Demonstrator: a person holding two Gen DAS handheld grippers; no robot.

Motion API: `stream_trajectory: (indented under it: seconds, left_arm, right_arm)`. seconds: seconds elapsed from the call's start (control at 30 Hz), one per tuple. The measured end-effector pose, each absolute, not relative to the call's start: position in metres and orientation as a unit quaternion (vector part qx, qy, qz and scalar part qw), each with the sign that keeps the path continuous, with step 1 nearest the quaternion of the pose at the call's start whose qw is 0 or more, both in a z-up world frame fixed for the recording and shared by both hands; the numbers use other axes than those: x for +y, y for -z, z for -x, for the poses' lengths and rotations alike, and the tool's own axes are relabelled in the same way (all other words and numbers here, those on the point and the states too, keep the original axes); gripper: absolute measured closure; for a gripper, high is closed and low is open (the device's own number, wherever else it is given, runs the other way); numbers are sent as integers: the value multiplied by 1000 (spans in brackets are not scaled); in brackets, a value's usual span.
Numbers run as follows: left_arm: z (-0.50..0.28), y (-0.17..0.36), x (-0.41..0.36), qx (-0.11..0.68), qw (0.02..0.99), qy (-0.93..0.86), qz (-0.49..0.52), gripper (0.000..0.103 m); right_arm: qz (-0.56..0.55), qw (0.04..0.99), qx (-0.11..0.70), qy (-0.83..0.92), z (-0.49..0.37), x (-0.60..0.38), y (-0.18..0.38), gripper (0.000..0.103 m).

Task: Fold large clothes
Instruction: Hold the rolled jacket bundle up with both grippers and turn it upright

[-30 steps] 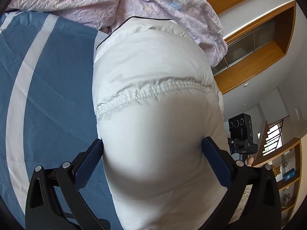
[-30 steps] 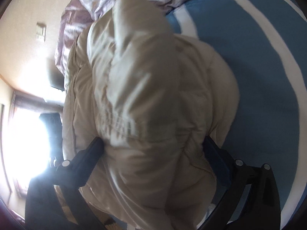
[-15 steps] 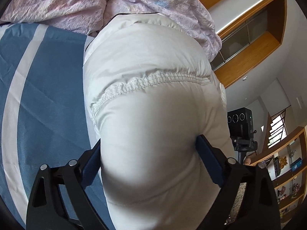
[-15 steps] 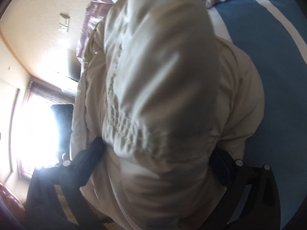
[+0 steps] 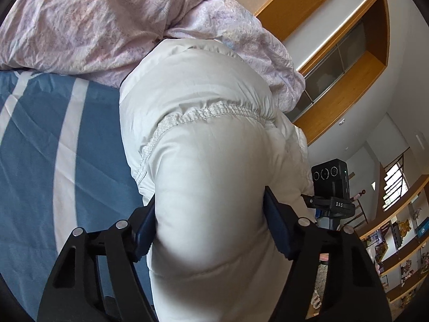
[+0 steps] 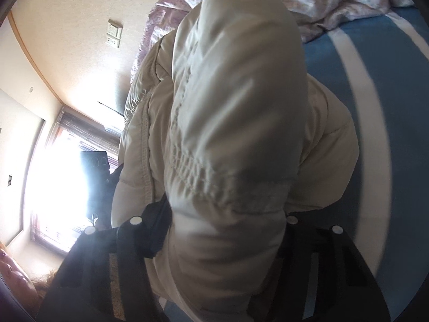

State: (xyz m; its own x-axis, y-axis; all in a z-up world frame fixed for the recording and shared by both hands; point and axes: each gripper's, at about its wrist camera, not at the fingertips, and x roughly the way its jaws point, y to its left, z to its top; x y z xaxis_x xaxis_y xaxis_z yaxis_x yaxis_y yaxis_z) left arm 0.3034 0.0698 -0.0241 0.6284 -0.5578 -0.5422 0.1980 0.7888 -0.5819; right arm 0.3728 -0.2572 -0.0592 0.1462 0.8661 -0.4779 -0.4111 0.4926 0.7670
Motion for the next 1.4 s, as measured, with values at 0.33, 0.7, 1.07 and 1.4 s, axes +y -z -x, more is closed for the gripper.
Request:
stream_trajectory:
  seconds: [0.33,0.7,1.07,1.4]
  left_arm:
    - [-285,19,145,350,889,146,255,33]
    - [-285,31,169,355,893,107,257,32]
    - [-286,28,163,349,901,94,238,32]
    - [-284,28,163,341,906,85,238,27]
  right_arm:
    - [-196,713,477,-476,-386,-176,48,53]
    - [-197,718,473,-471,-395,-154,53,54]
    - [-225,708,477,-469,-390,-161,69,53]
    - [-236,715,485,-444,-413,-151,73,41]
